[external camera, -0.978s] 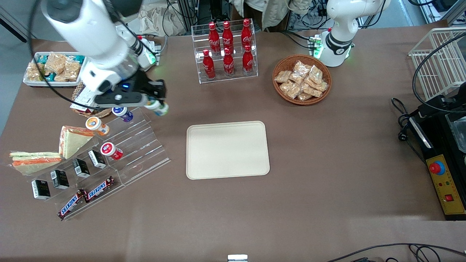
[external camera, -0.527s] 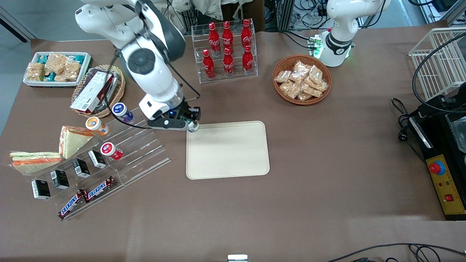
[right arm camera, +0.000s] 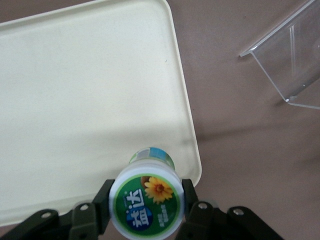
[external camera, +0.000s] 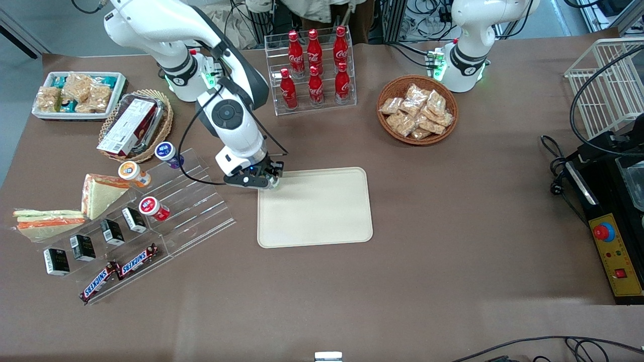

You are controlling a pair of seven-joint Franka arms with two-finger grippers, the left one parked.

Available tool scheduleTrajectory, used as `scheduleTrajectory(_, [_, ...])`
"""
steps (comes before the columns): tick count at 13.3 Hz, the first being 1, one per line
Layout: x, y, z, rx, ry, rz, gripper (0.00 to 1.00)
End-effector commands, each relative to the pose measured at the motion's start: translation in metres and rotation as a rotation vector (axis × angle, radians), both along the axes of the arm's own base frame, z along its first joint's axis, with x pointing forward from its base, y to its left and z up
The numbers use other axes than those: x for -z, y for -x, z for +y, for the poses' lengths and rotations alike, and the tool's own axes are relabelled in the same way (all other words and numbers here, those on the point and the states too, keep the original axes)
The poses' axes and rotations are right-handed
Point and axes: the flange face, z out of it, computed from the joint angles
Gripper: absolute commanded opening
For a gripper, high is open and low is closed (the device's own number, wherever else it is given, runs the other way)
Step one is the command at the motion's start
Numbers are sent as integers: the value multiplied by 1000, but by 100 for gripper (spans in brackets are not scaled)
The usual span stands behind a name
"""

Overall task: Place green gum on tray
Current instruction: 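Lift the green gum bottle and carry it toward the cream tray, then lower the bottle onto the tray corner and open the right gripper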

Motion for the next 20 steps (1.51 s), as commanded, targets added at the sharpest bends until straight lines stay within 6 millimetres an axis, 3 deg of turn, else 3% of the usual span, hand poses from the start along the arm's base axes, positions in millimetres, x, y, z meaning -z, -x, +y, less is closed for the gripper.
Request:
scheduleTrajectory(1, [30,-3,5,7,12,-33,0])
scheduleTrajectory(2, [38,-3,5,14,9,-32,2])
scheduleTrajectory(3, [42,-2,6,27,11,-27,22])
scheduleTrajectory(5, [44,-3,6,37,11,-25,99])
scheduleTrajectory(10, [33,-8,5,51,6,-36,100])
scheduleTrajectory(12, [6,-15,3,49,-2,-61,100])
scheduleTrajectory(15, [-64,-29,-1,52,10,-86,100])
scheduleTrajectory(17, [-121,-39,-18,39,13,-118,100])
scheduleTrajectory(20, [-231,-55,-49,6,53,-100,100])
